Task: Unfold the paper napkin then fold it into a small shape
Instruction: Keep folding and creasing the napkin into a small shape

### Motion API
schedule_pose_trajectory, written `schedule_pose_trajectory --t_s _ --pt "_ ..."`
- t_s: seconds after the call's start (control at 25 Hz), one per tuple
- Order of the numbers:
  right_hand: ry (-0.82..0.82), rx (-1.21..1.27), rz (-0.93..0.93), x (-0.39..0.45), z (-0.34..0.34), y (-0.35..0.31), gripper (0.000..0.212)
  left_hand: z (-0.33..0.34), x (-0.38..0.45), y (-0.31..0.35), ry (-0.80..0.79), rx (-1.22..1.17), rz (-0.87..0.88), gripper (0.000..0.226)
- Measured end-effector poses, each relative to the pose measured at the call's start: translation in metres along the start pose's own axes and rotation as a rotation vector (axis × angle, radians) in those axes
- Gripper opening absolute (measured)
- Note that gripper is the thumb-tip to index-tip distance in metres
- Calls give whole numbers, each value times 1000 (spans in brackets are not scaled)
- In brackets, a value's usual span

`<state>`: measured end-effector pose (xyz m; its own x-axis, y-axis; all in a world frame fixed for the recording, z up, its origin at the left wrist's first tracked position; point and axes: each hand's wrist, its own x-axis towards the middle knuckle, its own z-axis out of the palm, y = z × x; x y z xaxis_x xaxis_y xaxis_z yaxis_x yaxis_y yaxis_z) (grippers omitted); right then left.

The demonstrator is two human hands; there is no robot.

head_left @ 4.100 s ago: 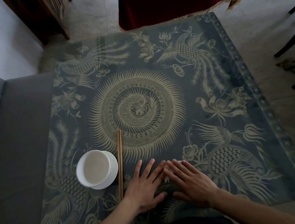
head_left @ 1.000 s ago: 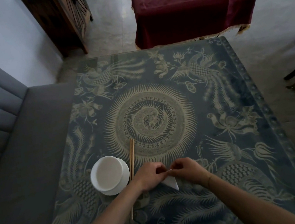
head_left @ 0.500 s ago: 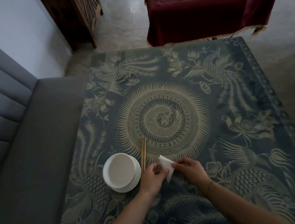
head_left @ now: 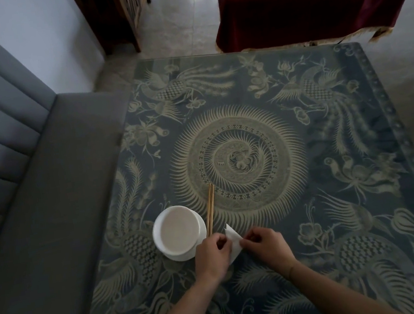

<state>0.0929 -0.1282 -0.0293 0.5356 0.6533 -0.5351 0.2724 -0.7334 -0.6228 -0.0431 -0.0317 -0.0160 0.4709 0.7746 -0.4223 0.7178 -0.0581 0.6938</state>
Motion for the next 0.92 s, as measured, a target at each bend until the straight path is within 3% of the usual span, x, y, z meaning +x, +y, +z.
schedule_pose_trajectory --t_s 0.44,0.68,0.92 --pt "39 -60 68 5 18 -22 18 -2 -15 -14 48 12 95 34" --pt "157 -335 -77 3 23 -25 29 -1 -17 -16 -26 111 116 33" --pt "154 -487 -165 5 22 -24 29 1 -15 -16 -85 234 118 36"
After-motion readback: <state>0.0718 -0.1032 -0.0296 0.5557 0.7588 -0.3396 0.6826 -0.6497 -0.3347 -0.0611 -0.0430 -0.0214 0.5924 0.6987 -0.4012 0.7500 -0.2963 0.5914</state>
